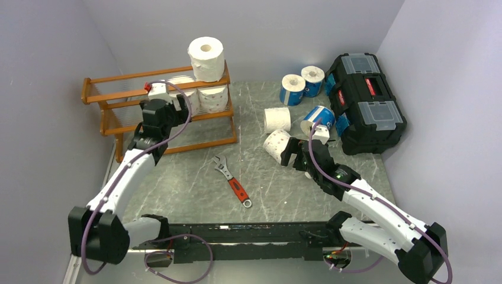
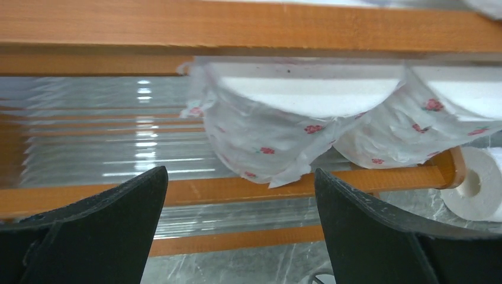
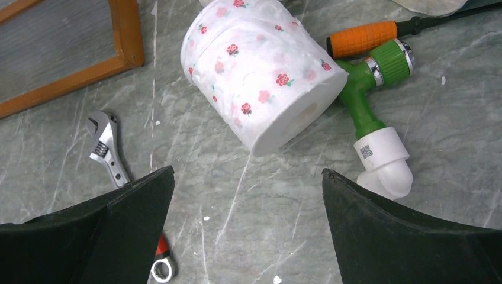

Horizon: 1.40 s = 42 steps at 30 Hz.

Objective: Place and organize the paper towels onto the shelf
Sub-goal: Place the paper towel on the shelf, then adjust the paper towel at the center of the board.

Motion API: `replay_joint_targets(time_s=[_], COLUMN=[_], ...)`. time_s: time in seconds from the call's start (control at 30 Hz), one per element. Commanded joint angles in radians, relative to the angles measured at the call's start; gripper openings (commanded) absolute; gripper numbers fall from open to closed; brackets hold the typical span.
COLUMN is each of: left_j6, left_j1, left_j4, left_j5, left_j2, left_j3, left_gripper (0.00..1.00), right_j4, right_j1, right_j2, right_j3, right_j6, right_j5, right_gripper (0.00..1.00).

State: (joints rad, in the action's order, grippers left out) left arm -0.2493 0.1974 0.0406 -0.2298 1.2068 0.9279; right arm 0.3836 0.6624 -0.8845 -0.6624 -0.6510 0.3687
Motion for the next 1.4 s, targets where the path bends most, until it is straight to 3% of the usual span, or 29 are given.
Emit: replay_joint_targets(time_s=[0.0, 0.27, 0.4, 0.5, 0.63, 1.03, 1.37], left_j6=[-0.034, -0.139, -0.374, -0.424, -0.378, -0.249, -0.374], left_j1=[0.004, 0.004, 0.004, 0.003, 0.003, 0.005, 0.026], left_j4=[0.056, 0.288, 0.521, 0.62, 0.672, 0.445, 0.314], left_j5=[-0.094, -0.132, -0.189, -0.1, 0.037, 0.559, 0.6], left_j2=[-0.162, -0.454, -0.526, -0.538, -0.549, -0.683, -0.776], left_j3=[-0.004, -0.058, -0.032, 0.0, -0.003, -0.28, -0.471], left_gripper=[0.99, 0.99, 0.99, 0.99, 0.99, 0.97, 0.93], right_j4=[-0.013, -0.036, -0.045, -0.06, -0.055, -0.308, -0.671], right_j1=[-0.003, -0.003, -0.003, -0.011, -0.048, -0.233, -0.367], right_j2=[0.016, -0.004, -0.006, -0.007, -0.011, 0.131, 0.091], right_j3=[-0.018, -0.002, 0.013, 0.03, 0.023, 0.266, 0.406], right_j6=[0.0, -0.004, -0.03, -0.028, -0.008, -0.172, -0.265], right_j5=[0.017, -0.002, 0.046, 0.082, -0.015, -0.305, -0.5], right_gripper=[0.97, 0.97, 0.97, 0.97, 0.97, 0.96, 0.89])
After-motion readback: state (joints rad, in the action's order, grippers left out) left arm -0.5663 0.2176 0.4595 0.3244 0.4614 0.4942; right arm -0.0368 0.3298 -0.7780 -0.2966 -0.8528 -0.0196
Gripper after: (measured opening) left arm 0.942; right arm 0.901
